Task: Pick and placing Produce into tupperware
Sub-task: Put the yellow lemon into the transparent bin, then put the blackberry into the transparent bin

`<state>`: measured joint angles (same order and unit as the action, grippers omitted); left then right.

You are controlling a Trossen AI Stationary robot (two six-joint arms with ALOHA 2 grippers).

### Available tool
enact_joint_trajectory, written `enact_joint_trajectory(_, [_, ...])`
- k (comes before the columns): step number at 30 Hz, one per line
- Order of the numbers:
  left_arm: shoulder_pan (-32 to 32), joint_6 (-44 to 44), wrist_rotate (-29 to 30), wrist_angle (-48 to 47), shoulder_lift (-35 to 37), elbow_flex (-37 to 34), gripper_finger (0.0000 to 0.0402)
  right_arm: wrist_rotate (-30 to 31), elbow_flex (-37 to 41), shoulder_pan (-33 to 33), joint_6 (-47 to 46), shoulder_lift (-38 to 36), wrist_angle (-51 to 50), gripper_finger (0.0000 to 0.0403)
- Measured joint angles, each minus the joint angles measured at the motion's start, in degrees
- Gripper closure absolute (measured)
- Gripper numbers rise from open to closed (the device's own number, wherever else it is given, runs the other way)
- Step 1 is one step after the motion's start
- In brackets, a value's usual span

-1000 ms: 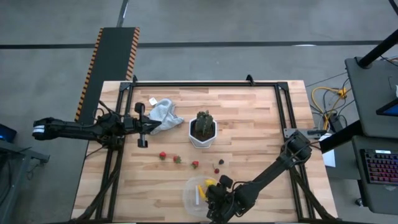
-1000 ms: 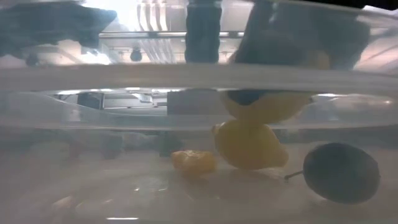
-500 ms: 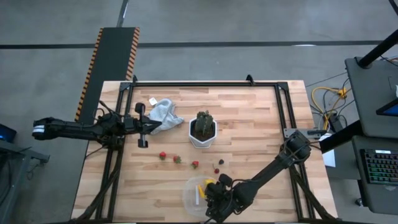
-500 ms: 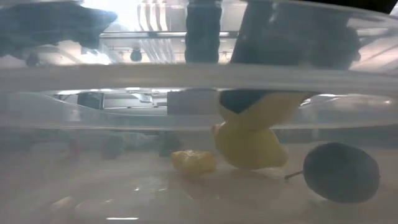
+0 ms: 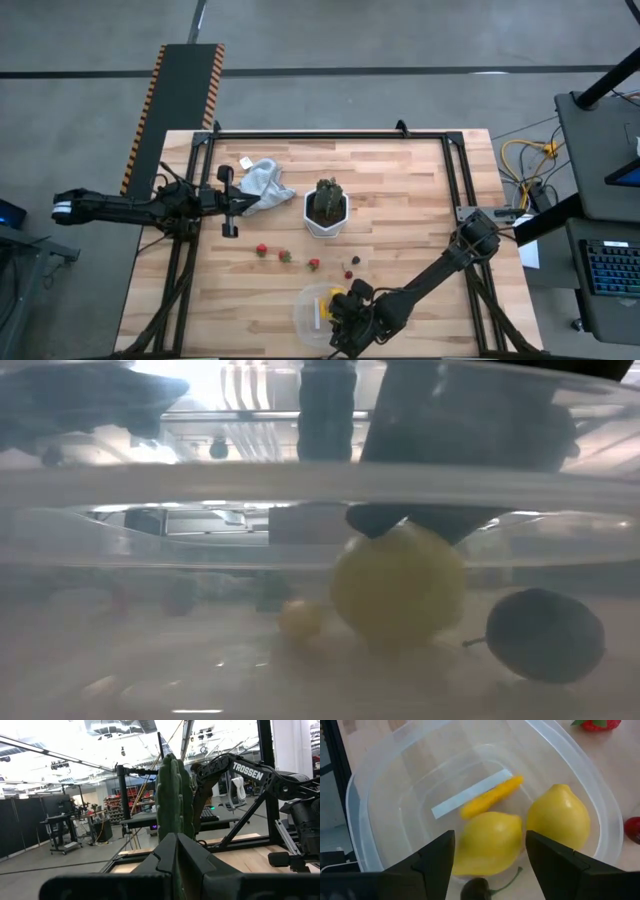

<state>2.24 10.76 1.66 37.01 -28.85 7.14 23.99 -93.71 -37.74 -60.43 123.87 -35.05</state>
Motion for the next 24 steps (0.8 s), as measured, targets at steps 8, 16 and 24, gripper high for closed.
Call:
enact_joint_trajectory(8, [0.0, 0.0, 0.0, 0.0, 0.0, 0.0, 0.0402, 5.6, -0.5, 0.0, 3.4, -0.1, -0.1, 0.0175])
enact_joint_trajectory(16, [0.0, 0.0, 0.0, -0.2, -0.3, 0.0, 0.0402, 18.8, -1.7, 0.0, 13.0, -3.4, -1.7, 0.0175])
enact_joint_trajectory(24, [0.0, -0.1, 0.0, -0.3, -1.9, 0.0, 0.0402, 31.4, -1.3, -0.7, 13.0, -8.8, -19.7, 0.0175])
